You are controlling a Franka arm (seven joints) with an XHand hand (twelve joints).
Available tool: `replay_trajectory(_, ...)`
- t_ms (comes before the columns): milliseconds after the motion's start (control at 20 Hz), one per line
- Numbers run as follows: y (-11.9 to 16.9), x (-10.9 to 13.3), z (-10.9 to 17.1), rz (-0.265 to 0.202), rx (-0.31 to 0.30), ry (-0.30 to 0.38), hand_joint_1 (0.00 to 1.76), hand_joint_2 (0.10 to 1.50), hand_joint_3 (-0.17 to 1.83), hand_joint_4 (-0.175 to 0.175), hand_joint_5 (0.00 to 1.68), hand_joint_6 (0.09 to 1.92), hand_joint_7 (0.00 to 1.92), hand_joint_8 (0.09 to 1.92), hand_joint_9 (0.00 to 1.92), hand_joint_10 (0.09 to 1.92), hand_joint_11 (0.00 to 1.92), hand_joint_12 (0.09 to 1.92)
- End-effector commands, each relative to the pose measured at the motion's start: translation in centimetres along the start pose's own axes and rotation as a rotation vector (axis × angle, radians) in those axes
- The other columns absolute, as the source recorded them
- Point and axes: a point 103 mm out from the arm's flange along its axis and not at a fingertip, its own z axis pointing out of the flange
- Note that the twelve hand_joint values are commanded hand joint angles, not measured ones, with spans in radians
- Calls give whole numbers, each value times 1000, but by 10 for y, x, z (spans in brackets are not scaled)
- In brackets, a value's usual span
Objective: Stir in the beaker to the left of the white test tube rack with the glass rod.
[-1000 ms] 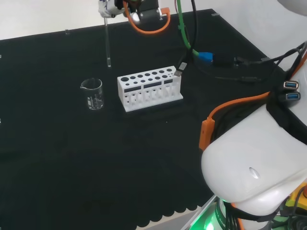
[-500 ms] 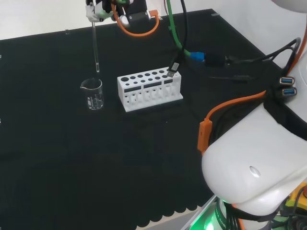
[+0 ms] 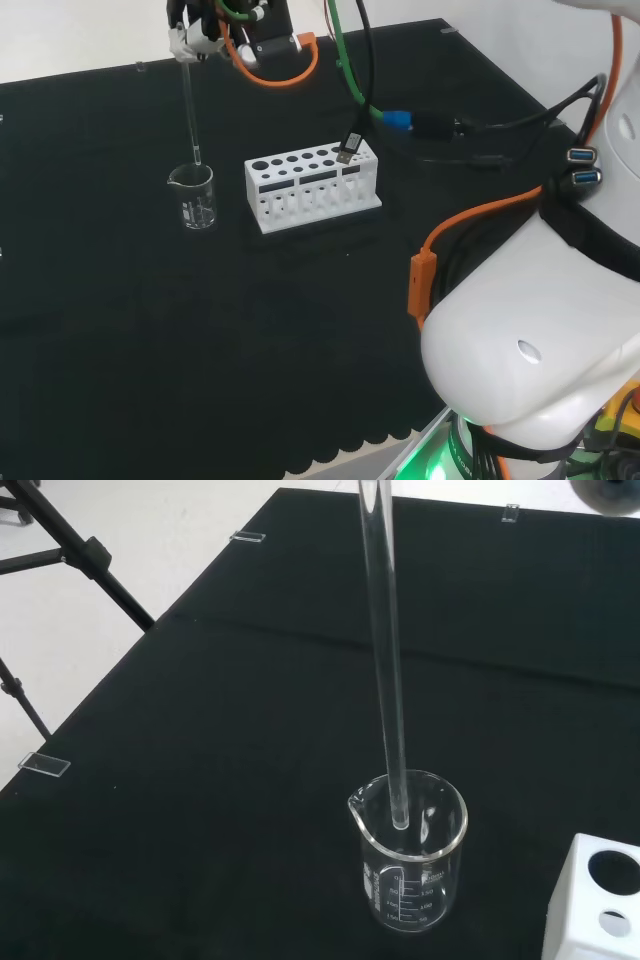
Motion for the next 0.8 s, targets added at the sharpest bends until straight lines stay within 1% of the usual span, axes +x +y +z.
replay_trajectory(50,11,3,6,-7,10,-4,1199,1115,-175,-175,1166,732,1641,402,1778,250,1591,767)
replay_trajectory(150,20,5,12,-15,10,3,1199,1115,-175,-175,1167,731,1641,401,1778,250,1591,767)
replay_trajectory(550,39,3,24,-43,21,7,1199,1114,-175,-175,1167,730,1643,397,1778,249,1592,768)
replay_trajectory(800,50,-4,33,-45,33,12,1199,1114,-175,-175,1167,729,1643,395,1779,249,1593,769)
